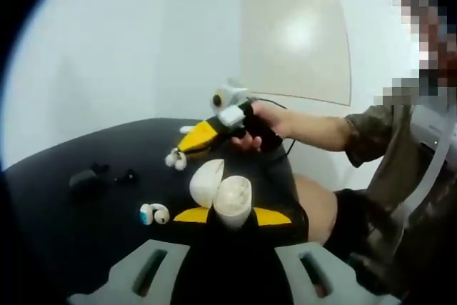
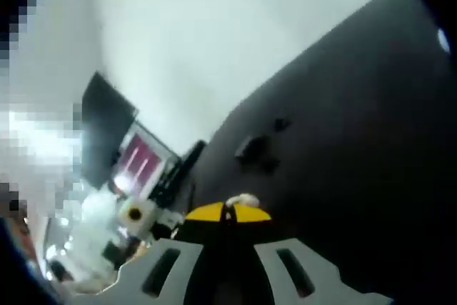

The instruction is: Pick up three earphones and place each one into its charging case using tactile feedback, ensure that each earphone is properly inserted and securely positioned inside the case.

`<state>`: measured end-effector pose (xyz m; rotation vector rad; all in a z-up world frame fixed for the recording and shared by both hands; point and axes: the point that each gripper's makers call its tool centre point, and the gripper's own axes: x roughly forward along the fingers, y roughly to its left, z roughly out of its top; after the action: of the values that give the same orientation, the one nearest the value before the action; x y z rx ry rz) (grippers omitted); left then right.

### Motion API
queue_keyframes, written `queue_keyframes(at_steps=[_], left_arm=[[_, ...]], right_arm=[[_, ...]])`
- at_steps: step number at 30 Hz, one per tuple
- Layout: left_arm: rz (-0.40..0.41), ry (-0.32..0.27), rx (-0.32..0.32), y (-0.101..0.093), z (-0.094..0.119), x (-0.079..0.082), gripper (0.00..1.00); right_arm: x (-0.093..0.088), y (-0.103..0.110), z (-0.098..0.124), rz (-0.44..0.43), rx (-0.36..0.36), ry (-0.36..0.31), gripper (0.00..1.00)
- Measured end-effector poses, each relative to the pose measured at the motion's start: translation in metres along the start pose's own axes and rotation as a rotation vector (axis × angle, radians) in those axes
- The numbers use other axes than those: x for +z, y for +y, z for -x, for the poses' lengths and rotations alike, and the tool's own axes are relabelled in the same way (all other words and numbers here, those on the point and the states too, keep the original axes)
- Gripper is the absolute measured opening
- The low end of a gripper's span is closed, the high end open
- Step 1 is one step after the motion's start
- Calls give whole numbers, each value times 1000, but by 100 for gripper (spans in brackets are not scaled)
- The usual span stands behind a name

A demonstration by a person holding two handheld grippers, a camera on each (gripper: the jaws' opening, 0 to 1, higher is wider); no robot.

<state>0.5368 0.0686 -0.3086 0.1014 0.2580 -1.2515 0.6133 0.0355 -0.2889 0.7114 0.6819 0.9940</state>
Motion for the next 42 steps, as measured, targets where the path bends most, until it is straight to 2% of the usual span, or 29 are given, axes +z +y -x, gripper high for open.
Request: queue_keyframes(at_steps=[4,6,8,10,16,17,19,21,23,25,27,29,34,36,38,40,42], left_arm=[[-7,2,1,-1,0,-1,18],[-11,2,1,-1,1,-1,18],[-12,2,1,-1,1,-1,18],[-15,3,0,-2,1,-1,18],[-26,4,1,-2,0,-1,18],[-26,4,0,-2,0,-1,18],[-25,4,0,-2,-1,-1,18],[-26,5,1,-2,-1,-1,18],[-32,5,1,-2,-1,-1,18],[-34,6,0,-3,-2,-1,18],[-35,8,1,-3,-2,-2,18],[-52,9,4,-4,-1,-2,18],[-58,11,2,-4,1,-3,18],[-64,13,-5,-5,2,-4,17],[-73,16,-13,-8,2,-5,17],[-80,27,-17,-10,2,-7,17],[-101,35,-6,-10,1,-9,17]], right_arm=[[1,-8,-10,-26,-35,-4,6],[-3,-19,-12,7,-88,23,6],[-3,-15,-13,41,-72,33,9],[-5,-13,-8,122,-79,48,11],[14,-6,24,137,-56,-8,13],[17,-3,30,166,-47,-24,13],[14,10,41,249,-6,-22,13],[-11,32,46,406,104,58,14],[-36,46,47,542,182,124,25],[-52,48,45,657,188,181,31],[-49,52,39,736,187,160,31],[-51,61,34,778,233,154,31],[-85,44,26,1024,294,343,32],[-95,43,17,1050,339,380,32],[-92,45,9,1009,360,370,31],[-93,44,3,941,368,402,26],[-92,39,-2,959,365,411,23]])
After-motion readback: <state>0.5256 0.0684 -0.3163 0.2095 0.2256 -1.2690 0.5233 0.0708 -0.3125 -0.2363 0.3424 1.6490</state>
